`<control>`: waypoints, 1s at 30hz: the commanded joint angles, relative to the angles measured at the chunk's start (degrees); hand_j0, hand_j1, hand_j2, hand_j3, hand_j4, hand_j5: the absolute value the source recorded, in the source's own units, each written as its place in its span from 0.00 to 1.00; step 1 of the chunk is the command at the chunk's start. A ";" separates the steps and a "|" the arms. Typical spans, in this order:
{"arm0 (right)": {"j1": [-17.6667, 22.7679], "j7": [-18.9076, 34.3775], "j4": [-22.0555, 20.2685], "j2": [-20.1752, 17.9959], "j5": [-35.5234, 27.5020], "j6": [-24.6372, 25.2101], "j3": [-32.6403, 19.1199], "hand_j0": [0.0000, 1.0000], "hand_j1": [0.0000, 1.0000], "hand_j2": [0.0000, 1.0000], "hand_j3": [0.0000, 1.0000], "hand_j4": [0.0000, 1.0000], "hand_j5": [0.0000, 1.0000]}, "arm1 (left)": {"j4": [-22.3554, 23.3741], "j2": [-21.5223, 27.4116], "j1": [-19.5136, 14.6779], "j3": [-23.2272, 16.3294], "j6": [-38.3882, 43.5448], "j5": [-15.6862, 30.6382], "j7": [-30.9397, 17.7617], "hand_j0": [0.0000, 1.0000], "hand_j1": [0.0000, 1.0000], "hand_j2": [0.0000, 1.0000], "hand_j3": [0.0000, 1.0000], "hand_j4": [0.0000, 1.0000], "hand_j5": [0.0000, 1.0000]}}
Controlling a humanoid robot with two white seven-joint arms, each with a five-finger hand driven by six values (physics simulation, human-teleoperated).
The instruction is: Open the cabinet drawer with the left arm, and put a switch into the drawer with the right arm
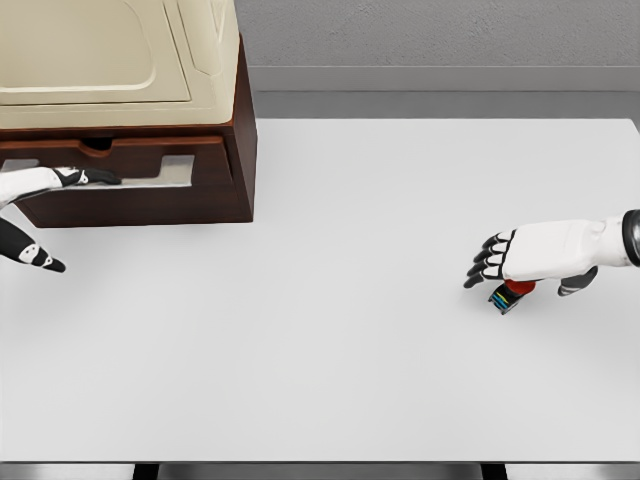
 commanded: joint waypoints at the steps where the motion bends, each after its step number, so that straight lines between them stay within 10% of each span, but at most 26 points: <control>1: 0.00 -0.01 0.10 0.04 -0.14 0.11 0.33 1.00 1.00 1.00 1.00 1.00 1.00 | -0.64 0.68 -0.08 -0.80 -0.97 -0.79 -0.68 1.00 1.00 1.00 1.00 1.00 1.00; 30: 0.18 -0.01 0.10 -0.13 -0.14 0.11 0.16 1.00 1.00 1.00 1.00 1.00 1.00 | -2.93 9.03 0.00 -4.84 -10.90 5.37 -0.68 1.00 1.00 1.00 1.00 1.00 1.00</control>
